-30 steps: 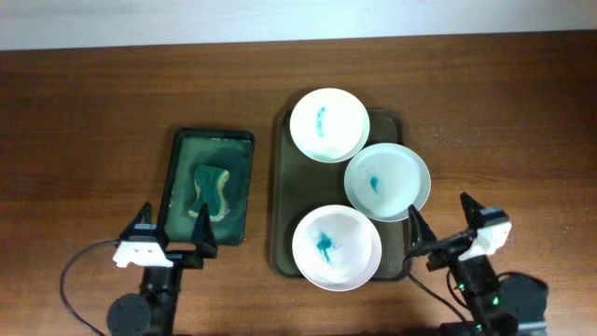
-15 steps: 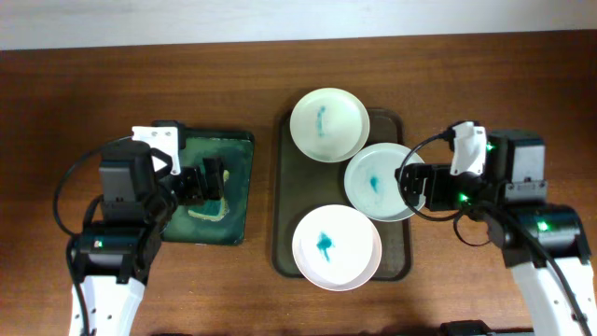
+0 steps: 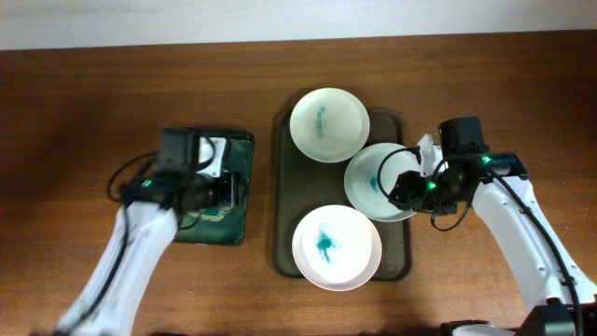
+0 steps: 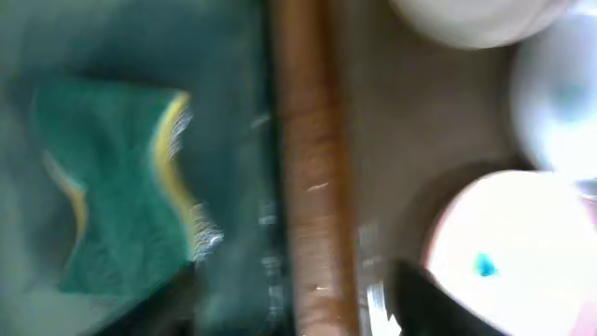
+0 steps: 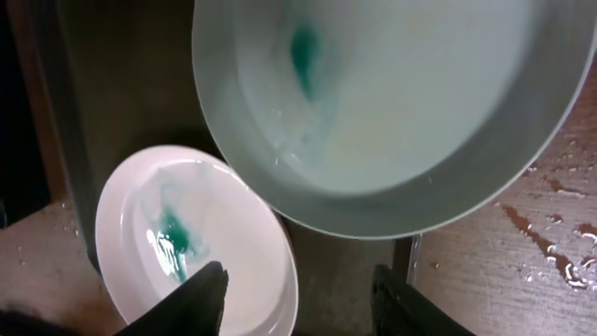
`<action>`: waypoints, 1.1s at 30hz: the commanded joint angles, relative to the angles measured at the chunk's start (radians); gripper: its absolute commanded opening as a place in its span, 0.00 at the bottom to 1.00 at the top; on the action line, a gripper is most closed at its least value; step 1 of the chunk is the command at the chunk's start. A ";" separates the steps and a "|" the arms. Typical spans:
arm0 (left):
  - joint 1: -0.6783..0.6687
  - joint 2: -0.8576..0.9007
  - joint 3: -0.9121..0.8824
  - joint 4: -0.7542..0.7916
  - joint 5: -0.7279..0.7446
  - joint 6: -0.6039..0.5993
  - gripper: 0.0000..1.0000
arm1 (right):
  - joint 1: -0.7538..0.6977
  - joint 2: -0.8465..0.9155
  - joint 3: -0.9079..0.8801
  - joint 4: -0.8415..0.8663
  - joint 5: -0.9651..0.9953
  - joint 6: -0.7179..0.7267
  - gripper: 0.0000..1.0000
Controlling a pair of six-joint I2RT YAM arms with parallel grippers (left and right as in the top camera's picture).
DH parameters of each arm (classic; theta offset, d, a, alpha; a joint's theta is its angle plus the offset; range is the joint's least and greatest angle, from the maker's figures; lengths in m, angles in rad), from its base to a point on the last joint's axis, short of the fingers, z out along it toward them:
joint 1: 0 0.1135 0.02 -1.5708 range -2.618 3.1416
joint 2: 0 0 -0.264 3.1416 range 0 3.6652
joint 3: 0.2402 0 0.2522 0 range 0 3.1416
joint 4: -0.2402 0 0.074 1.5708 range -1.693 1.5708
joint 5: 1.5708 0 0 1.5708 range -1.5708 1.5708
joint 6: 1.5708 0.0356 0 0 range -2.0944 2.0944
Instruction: Clean dirty plates on tray and stack at the side
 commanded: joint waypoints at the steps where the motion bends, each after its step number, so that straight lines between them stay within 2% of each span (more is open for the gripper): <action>1: 0.026 0.175 0.006 0.012 -0.235 -0.160 0.56 | 0.002 -0.002 0.004 -0.007 0.008 0.008 0.51; 5: 0.110 0.252 0.006 0.104 -0.228 -0.159 0.53 | 0.002 -0.002 0.004 0.007 0.008 0.008 0.52; 8: 0.103 0.359 0.006 0.136 -0.159 -0.117 0.40 | 0.004 -0.002 0.004 0.011 0.009 0.008 0.52; 9: 0.101 0.403 0.006 0.155 -0.159 -0.117 0.25 | 0.004 -0.002 0.004 0.018 0.009 0.008 0.52; 10: 0.101 0.427 0.006 0.157 -0.156 -0.117 0.00 | 0.004 -0.002 0.004 0.021 0.008 0.008 0.52; 13: 0.102 0.403 0.047 0.107 -0.156 -0.117 0.00 | -0.001 -0.002 0.005 0.052 0.021 0.008 0.52; 16: 0.102 0.340 0.186 -0.031 -0.157 -0.064 0.00 | -0.101 -0.002 0.010 0.080 0.020 0.046 0.52; 18: 0.102 0.339 0.187 -0.032 -0.166 -0.064 0.00 | -0.160 -0.002 0.010 0.072 0.019 0.042 0.52; 22: 0.102 0.345 0.182 -0.030 -0.201 -0.064 0.00 | -0.143 0.000 0.009 0.065 0.021 0.003 0.50; 27: 0.077 0.320 0.315 -0.121 -0.098 -0.042 0.00 | -0.140 0.077 0.009 0.112 0.077 0.004 0.48; 29: 0.035 0.320 0.350 -0.093 0.012 -0.042 0.00 | -0.140 0.123 0.010 0.171 0.072 0.004 0.47; 31: -0.053 0.323 0.350 0.014 0.119 -0.051 0.00 | -0.142 0.170 0.010 0.221 0.154 0.005 0.47; 33: -0.147 0.325 0.350 0.118 0.122 -0.095 0.00 | -0.148 0.209 0.010 0.261 0.135 0.004 0.47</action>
